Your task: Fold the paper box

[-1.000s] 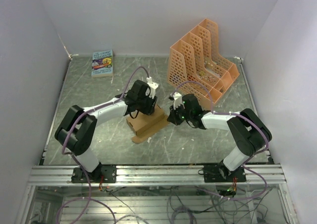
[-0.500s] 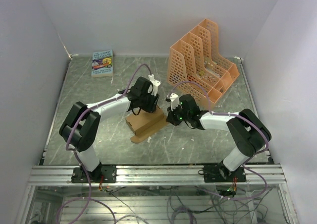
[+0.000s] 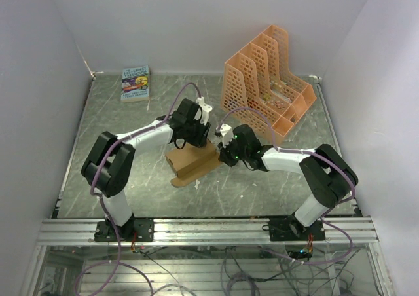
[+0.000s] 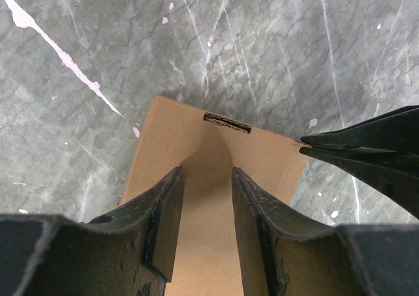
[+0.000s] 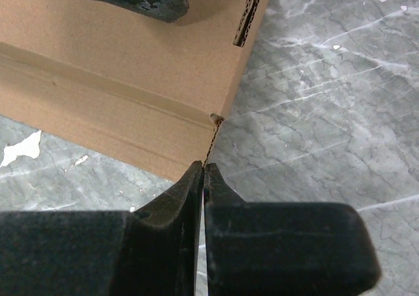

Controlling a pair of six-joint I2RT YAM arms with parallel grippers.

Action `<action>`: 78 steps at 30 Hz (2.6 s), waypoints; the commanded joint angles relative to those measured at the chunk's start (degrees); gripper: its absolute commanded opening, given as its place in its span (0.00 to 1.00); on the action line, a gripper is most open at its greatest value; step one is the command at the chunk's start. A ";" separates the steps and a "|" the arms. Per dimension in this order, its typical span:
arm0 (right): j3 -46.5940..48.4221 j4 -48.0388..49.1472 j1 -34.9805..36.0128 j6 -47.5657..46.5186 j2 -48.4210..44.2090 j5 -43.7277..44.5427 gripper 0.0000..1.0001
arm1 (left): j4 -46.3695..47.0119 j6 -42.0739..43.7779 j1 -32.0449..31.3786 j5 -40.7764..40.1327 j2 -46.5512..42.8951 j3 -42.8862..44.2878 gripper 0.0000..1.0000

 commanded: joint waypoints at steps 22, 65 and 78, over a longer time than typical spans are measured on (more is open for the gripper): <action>4.93 -0.41 1.40 -4.31 -0.08 3.80 0.03 | -4.73 2.11 0.27 5.16 6.05 -0.30 0.47; 13.10 -7.72 -8.33 -8.78 -3.76 -21.49 0.34 | -4.25 -26.51 3.96 -8.75 -29.15 -15.73 0.23; 11.90 -22.38 0.49 -47.90 -6.50 -41.58 0.86 | -13.07 -24.67 7.39 -15.57 -36.38 -16.29 0.91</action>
